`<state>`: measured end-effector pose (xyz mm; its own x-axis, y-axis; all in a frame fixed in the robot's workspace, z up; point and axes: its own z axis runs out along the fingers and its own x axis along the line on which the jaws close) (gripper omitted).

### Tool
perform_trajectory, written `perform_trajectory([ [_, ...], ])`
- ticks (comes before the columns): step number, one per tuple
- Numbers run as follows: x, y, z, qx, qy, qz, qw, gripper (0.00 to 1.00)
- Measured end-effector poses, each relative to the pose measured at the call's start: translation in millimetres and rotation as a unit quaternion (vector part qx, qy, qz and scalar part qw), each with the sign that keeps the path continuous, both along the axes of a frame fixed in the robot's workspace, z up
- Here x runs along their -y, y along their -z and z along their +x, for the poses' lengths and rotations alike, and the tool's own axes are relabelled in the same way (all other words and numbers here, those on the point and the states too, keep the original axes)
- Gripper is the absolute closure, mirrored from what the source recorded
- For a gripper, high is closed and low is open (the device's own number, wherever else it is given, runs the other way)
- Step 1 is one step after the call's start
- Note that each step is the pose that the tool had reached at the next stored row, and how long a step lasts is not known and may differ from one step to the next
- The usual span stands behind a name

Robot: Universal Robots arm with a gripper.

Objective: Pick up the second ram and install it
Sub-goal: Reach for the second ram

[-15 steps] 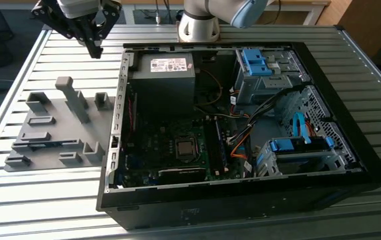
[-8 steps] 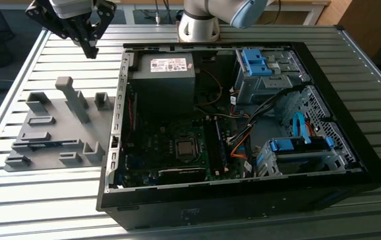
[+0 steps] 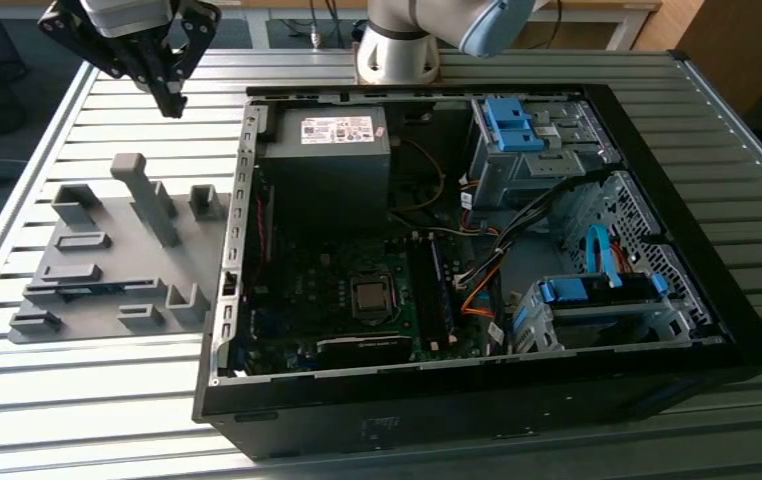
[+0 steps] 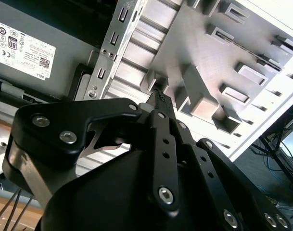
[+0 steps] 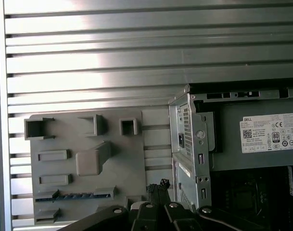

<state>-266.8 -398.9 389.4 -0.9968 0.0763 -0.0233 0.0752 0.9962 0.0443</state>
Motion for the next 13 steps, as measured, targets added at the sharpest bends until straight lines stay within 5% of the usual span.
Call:
perform_trajectory([
  [11, 0.0, 0.6, -22.1, -0.0002, 0.000, 0.0000, 1.0000, 0.89],
  [13, 0.1, 1.0, -25.7, -0.0059, 0.000, 0.0000, 1.0000, 0.89],
])
